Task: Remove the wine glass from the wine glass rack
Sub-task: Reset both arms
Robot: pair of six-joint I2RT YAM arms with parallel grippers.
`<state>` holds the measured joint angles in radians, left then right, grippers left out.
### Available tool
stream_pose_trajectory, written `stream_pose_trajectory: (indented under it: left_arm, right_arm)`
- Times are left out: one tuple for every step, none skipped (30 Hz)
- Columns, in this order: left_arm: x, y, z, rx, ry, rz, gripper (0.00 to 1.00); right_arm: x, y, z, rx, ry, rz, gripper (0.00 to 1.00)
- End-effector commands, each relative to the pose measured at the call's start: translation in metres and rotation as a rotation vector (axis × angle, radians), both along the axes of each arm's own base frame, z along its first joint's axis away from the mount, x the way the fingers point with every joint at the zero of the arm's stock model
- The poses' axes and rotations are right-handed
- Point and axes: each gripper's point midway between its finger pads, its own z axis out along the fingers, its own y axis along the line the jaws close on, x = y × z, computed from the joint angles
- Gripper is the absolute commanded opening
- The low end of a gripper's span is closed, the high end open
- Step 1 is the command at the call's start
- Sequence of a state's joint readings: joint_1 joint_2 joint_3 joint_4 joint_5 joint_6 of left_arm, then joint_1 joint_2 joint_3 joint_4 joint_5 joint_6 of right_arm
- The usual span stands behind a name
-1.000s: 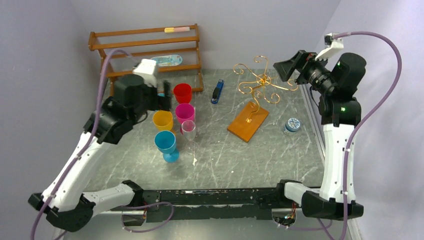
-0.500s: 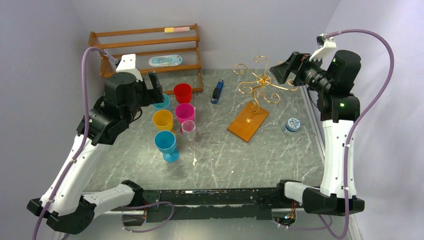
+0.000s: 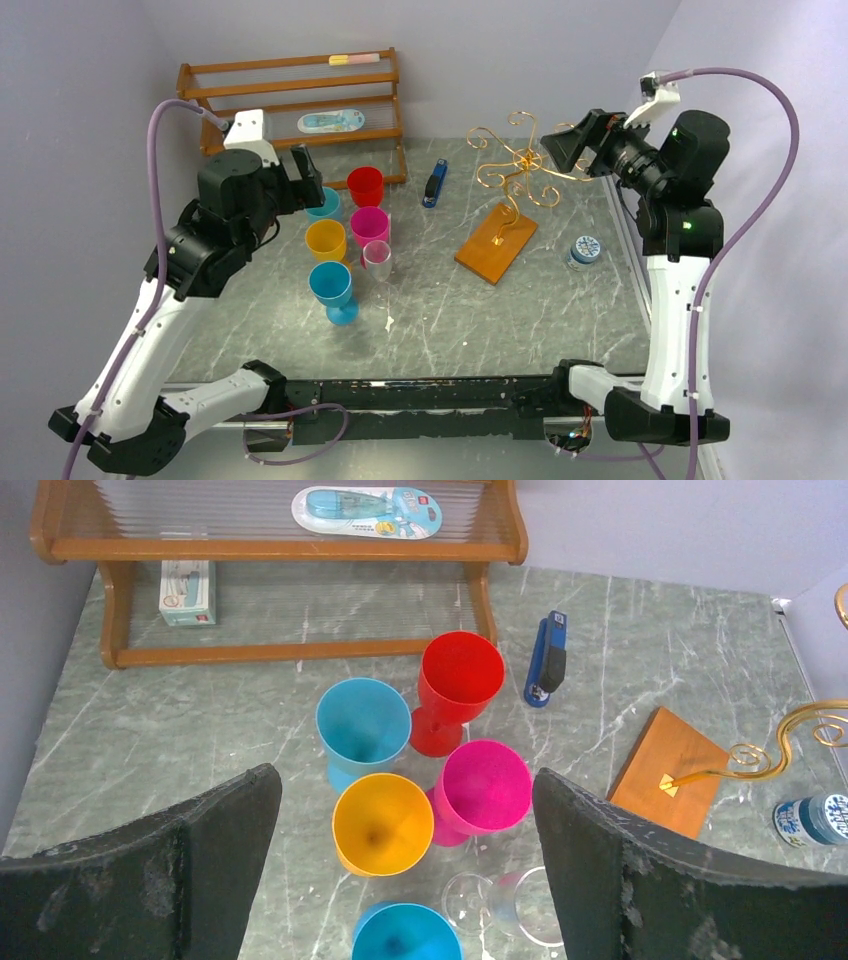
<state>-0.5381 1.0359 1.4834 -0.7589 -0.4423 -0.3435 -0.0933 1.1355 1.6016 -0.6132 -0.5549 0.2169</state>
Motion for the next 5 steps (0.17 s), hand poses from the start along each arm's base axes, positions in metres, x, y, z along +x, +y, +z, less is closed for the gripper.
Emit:
stream_pose_trajectory:
  left_arm:
    - [0.0002,-0.0007,0.0071,-0.002,-0.031,-0.015,1.0]
    - [-0.0002,-0.0008,0.0083,-0.003,-0.035,-0.019,1.0]
    - [-0.0005,-0.0006,0.0086,-0.002,-0.034,-0.019,1.0]
    - [-0.0007,-0.0005,0.0088,-0.001,-0.033,-0.019,1.0]
    - [-0.0011,0.0002,0.0095,0.001,-0.033,-0.017,1.0]
  right_arm:
    - [-0.0041,0.0032,0.0177,0.031,-0.044,-0.001,1.0]
    - [-0.0025,0.0033,0.0186,0.047,-0.042,-0.005,1.0]
    - [-0.0002,0.0021,0.0191,0.062,-0.032,-0.019,1.0]
    - [0.0004,0.0011,0.0203,0.065,-0.032,-0.026,1.0]
    - [0.0007,0.0006,0.0216,0.068,-0.038,-0.031,1.0]
